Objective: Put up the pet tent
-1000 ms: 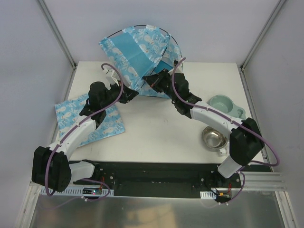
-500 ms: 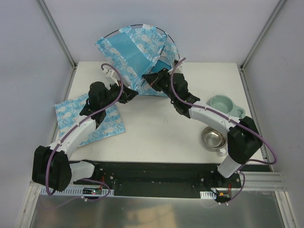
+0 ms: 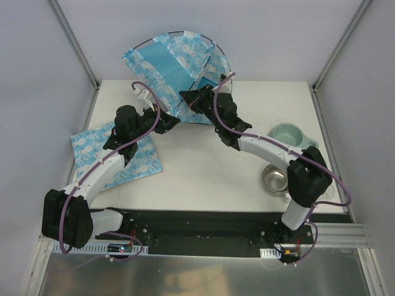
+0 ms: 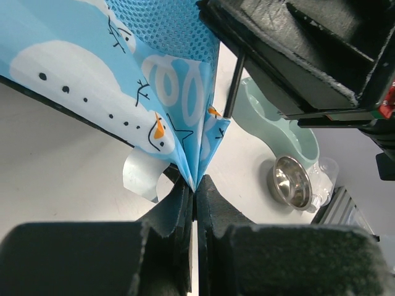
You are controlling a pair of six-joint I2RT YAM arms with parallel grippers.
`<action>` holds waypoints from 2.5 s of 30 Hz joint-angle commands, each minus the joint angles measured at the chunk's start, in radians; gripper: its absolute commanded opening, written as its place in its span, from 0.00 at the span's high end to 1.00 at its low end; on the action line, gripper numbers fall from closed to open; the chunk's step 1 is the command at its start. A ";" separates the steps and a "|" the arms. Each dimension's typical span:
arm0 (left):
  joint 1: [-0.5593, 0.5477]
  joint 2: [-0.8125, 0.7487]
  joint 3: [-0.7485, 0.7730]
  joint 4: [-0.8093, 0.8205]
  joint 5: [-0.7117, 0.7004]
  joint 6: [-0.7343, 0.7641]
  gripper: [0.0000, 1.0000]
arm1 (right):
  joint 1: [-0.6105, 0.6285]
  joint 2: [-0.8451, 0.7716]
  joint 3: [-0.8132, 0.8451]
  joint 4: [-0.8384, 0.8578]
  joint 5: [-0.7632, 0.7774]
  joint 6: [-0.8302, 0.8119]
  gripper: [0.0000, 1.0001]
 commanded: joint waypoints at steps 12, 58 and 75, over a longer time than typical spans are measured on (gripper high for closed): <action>0.007 -0.039 -0.018 -0.156 0.148 0.012 1.00 | -0.070 -0.005 0.061 0.140 0.338 -0.188 1.00; 0.010 -0.063 0.103 -0.271 0.126 0.067 1.00 | 0.072 -0.105 -0.062 0.010 0.018 -0.415 1.00; 0.009 -0.082 0.130 -0.217 0.298 0.045 1.00 | 0.102 -0.068 -0.064 0.010 0.124 -0.460 1.00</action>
